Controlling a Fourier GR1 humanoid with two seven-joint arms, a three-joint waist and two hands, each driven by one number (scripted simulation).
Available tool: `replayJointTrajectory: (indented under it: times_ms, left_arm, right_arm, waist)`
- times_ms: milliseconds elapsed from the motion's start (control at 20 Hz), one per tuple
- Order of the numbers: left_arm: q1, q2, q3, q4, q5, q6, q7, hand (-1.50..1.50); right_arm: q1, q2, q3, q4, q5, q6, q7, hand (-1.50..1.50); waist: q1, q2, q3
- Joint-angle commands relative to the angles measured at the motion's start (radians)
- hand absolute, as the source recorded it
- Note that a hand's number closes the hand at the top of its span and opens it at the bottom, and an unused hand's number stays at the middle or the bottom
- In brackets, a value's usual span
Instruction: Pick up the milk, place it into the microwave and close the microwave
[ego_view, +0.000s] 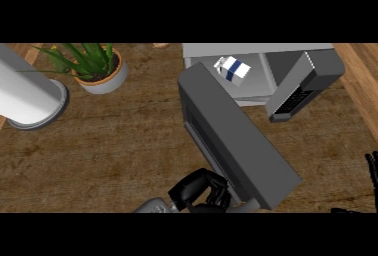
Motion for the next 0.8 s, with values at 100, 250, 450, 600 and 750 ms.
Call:
replayJointTrajectory:
  times_ms: [100,250,450,600,750]
  left_arm:
    - [-0.105,-0.027,-0.103,-0.031,0.136,0.123,0.028,-1.5]
    - [-0.13,-0.027,-0.126,-0.054,0.19,0.182,0.039,1.5]
    - [-0.189,-0.027,-0.127,-0.032,0.25,0.218,0.046,1.5]
    - [-0.273,-0.027,-0.108,-0.025,0.278,0.257,0.065,1.5]
    - [-0.323,-0.027,-0.103,-0.023,0.284,0.32,0.026,1.5]
  right_arm:
    - [-0.003,0.009,0.037,-0.094,-0.026,0.079,-0.008,-1.5]
    - [0.009,-0.018,0.048,-0.114,-0.035,0.105,0.002,-1.5]
    - [-0.04,-0.035,0.059,-0.157,-0.055,0.098,0.057,-1.5]
    - [-0.035,-0.054,0.079,-0.184,-0.054,0.112,0.073,-1.5]
    - [-0.034,-0.062,0.095,-0.204,-0.056,0.118,0.084,-1.5]
  waist:
    - [-0.054,0.004,-0.004]
    - [-0.077,0.006,-0.004]
    - [-0.112,0.018,-0.005]
    - [-0.142,0.018,-0.005]
    - [-0.163,0.02,-0.004]
